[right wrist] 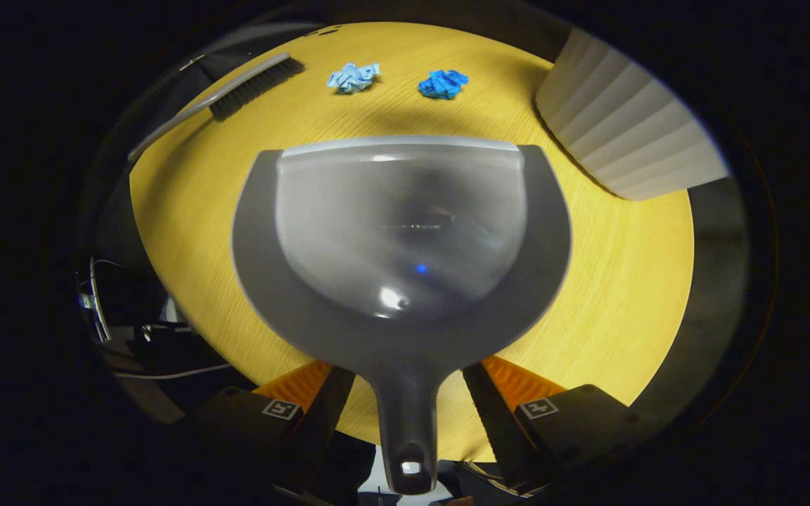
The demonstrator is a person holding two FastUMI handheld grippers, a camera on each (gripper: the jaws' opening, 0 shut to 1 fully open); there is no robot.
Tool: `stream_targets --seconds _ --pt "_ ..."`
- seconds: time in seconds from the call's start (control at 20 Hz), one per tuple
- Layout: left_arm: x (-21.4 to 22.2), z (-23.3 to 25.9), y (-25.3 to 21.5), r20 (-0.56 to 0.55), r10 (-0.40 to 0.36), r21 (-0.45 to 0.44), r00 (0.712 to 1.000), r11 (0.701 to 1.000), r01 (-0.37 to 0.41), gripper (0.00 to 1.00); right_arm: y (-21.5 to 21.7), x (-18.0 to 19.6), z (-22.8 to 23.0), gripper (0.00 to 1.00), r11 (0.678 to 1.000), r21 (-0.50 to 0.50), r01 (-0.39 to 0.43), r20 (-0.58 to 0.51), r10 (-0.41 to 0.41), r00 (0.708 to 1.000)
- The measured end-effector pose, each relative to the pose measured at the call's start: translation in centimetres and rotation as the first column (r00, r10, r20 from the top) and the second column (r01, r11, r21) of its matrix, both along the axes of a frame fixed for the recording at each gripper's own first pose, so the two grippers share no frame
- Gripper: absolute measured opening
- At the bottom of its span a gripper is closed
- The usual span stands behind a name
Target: Pick up the small broom and dustpan from the desktop, sweep the trash into the dustpan with the broom, and then empty the trash into the garbage bin.
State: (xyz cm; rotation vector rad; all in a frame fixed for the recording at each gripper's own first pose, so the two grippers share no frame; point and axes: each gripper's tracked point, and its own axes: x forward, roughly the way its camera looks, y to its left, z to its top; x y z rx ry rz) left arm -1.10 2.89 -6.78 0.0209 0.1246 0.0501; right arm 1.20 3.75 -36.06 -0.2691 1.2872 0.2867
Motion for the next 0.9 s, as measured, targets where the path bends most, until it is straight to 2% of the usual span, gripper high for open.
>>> stream_targets --seconds 0.05,0.2,0.25,0.3,0.35,0.4,0.5,0.65,0.7,0.75,0.8,0.9 --pt "0.1 -0.1 0.0 -0.001 -0.001 0.002 1.0 1.0 0.001 0.96 0.0 -0.1 0.1 0.89 1.0 -0.008 0.014 -0.024 -0.014 1.0" --pt "0.6 -0.3 0.0 -0.007 -0.008 0.002 1.0 1.0 0.008 0.97 0.1 0.4 0.1 0.78 1.0 -0.007 0.025 -0.038 -0.025 0.999" --pt "0.8 -0.5 0.1 -0.009 -0.011 0.004 1.0 1.0 0.011 0.96 -0.1 0.5 0.2 0.56 1.0 -0.008 0.021 -0.053 -0.022 0.998" --pt "1.0 -0.4 0.2 -0.012 -0.012 0.007 1.0 1.0 0.012 0.97 0.0 0.4 0.3 0.4 1.0 -0.003 0.018 -0.053 -0.018 0.998" --pt "1.3 -0.5 0.4 -0.014 -0.015 0.013 1.0 1.0 0.015 0.97 0.0 0.3 0.1 0.44 1.0 -0.003 0.008 -0.059 -0.009 0.998" --pt "1.7 -0.6 0.7 -0.02 -0.022 0.021 1.0 1.0 0.023 0.96 0.0 0.4 0.3 0.37 1.0 -0.002 -0.007 -0.05 0.006 0.999" --pt "2.9 -1.1 0.5 -0.046 -0.077 0.026 0.996 0.997 0.078 0.96 -0.2 0.6 0.3 0.37 1.0 -0.002 -0.024 -0.023 0.024 0.999" --pt "5.3 -3.5 1.2 -0.153 -0.157 0.04 0.976 0.985 0.165 0.95 -0.2 0.6 0.2 0.37 1.0 -0.001 -0.02 -0.015 0.02 1.0" --pt "6.2 -4.5 1.5 -0.202 -0.182 0.038 0.962 0.98 0.194 0.95 -0.1 0.7 0.2 0.3 1.0 -0.001 -0.014 -0.01 0.014 1.0" --pt "7.1 -5.8 1.7 -0.249 -0.207 0.033 0.946 0.975 0.222 0.95 0.0 0.5 0.4 0.36 1.0 -0.002 -0.011 -0.013 0.011 1.0" --pt "7.8 -7.4 1.8 -0.318 -0.233 0.016 0.919 0.968 0.251 0.96 0.0 0.6 0.4 0.36 1.0 -0.005 -0.008 -0.011 0.008 1.0" --pt "8.3 -11.3 2.4 -0.469 -0.277 -0.042 0.838 0.955 0.293 0.95 -0.1 0.6 0.4 0.35 1.0 -0.005 -0.006 -0.008 0.005 1.0"
